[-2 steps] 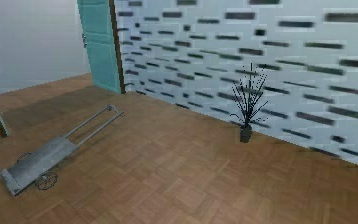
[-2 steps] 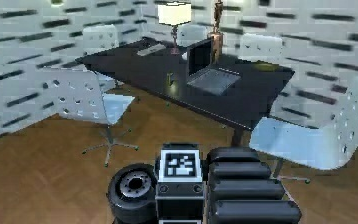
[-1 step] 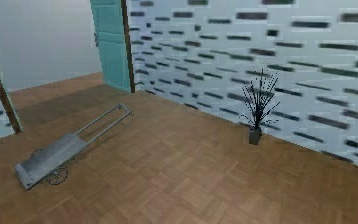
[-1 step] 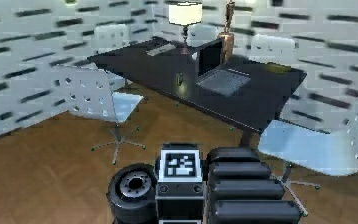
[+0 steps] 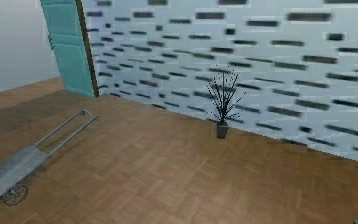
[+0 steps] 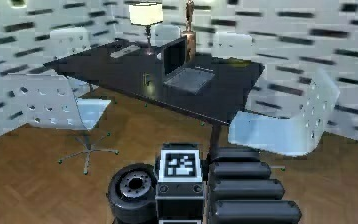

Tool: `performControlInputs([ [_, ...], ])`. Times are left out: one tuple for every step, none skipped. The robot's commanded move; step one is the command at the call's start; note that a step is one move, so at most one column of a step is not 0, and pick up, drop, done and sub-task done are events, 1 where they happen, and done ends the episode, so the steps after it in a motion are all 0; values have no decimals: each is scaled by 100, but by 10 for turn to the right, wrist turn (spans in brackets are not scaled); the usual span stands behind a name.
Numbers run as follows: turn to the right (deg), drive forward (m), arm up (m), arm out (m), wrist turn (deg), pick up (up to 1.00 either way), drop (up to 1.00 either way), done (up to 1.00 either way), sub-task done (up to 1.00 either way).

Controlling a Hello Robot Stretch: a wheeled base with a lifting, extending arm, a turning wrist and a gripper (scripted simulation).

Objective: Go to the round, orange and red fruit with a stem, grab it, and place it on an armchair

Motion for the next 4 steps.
performControlInputs([
  [0, 45, 0, 0, 0, 0, 0, 0, 0],
  [-90, 0, 0, 0, 0, 0, 0, 0, 0],
  [0, 100, 0, 0, 0, 0, 0, 0, 0],
  [-60, 0, 0, 0, 0, 0, 0, 0, 0],
])
